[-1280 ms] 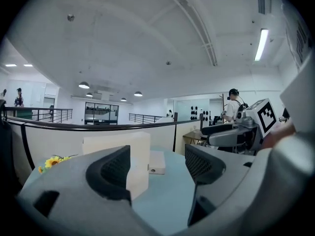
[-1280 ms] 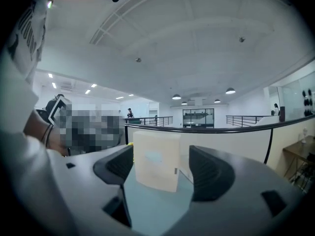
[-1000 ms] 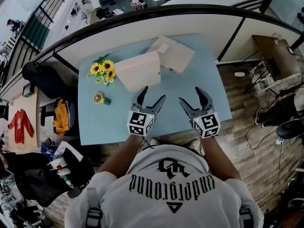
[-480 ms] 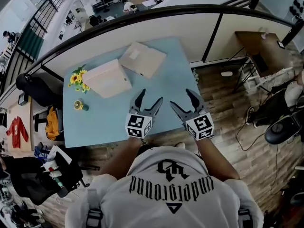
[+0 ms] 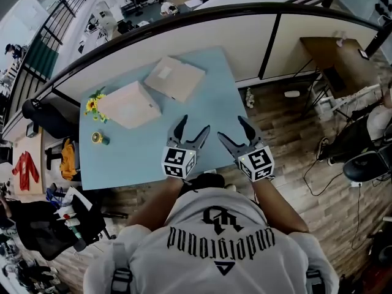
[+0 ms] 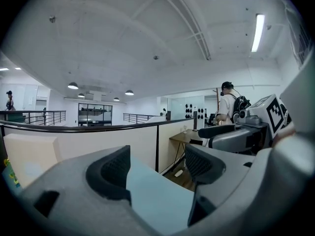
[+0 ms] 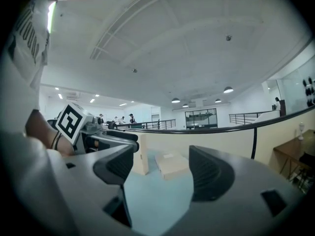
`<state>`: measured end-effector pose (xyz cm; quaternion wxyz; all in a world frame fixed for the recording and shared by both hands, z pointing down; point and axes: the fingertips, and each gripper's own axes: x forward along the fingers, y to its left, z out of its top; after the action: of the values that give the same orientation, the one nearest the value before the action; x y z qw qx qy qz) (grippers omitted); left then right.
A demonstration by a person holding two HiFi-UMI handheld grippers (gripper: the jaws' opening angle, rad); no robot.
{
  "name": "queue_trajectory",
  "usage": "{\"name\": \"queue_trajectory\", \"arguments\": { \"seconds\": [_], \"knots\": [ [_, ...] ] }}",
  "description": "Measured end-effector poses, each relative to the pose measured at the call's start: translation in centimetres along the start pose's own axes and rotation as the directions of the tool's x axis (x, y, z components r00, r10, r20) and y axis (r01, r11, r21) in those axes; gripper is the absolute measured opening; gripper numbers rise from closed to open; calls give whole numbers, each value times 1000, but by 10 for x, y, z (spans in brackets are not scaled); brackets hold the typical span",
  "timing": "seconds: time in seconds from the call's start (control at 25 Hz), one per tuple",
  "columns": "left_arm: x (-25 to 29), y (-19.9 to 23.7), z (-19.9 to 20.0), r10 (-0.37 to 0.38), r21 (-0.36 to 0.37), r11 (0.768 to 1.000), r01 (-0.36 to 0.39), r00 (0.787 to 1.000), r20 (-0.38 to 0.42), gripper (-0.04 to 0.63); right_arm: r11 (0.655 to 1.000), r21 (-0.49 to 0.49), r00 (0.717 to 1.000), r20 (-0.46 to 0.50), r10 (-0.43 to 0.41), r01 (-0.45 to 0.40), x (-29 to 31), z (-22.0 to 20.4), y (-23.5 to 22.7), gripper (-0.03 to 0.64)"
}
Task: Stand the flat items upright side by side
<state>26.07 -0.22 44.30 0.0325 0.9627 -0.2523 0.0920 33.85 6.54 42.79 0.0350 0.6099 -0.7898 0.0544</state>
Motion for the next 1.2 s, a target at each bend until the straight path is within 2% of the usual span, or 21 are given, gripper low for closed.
{"name": "queue_trajectory", "arguments": {
  "seconds": [0.2, 0.36, 0.72, 1.2],
  "knots": [
    [17, 22, -1, 29, -14, 999, -29, 1000, 2, 357, 1000, 1, 1000, -13, 13, -13, 21, -1, -16, 356],
    [31, 59, 7, 71, -34, 997, -70, 997, 13, 357, 999, -15, 999, -30, 38, -38, 52, 5, -27, 356],
    [42, 134, 1, 158, -96, 983, -158, 987, -8, 357, 987, -33, 985, -82, 152, -155, 139, 12, -26, 356],
    [56, 194, -19, 255, -159, 953, -260, 966, -51, 357, 957, -40, 949, -147, 279, -287, 215, -3, -27, 356]
  ]
}}
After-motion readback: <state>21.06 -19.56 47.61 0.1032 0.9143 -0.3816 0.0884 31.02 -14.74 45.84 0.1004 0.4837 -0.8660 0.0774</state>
